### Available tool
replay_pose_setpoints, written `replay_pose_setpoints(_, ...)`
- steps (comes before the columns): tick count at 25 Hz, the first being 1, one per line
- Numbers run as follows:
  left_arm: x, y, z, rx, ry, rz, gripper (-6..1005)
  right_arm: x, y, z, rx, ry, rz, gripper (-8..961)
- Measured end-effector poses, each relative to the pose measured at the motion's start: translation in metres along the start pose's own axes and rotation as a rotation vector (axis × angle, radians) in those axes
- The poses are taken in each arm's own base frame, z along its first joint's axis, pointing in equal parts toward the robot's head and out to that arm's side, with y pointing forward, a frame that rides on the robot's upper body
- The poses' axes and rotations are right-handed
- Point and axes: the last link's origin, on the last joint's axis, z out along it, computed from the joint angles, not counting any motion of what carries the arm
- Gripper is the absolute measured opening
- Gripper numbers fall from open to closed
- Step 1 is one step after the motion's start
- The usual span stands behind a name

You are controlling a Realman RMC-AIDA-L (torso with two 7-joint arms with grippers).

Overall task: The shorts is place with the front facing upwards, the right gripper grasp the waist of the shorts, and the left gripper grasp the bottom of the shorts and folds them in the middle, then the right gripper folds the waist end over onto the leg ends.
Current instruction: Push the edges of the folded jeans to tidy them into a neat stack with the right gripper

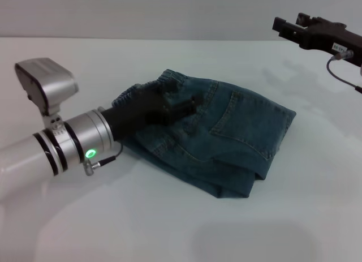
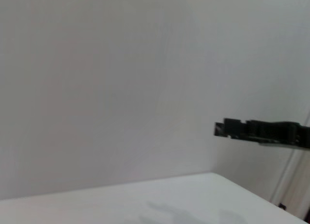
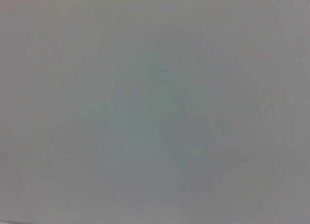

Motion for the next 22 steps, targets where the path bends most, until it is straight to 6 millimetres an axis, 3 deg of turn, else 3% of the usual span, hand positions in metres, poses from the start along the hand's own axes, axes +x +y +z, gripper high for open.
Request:
replay_pose_setpoints(5, -0.007, 0.0, 0.004, 0.002, -0.036, -0.001, 813, 0.003, 0.002, 0.002, -0.007, 0.007, 0.007, 686)
replay_pose_setpoints(14, -0.02, -0.025, 0.006, 0.148, -0.148, 0.032, 813, 0.006, 0.005, 0.001, -0.03, 0.009, 0.014, 685)
replay_pose_setpoints(22, -0.021, -0.031, 0.002, 0.189, -0.153, 0.033, 813, 0.006, 0.006, 0.0, -0.04, 0.009, 0.013, 685)
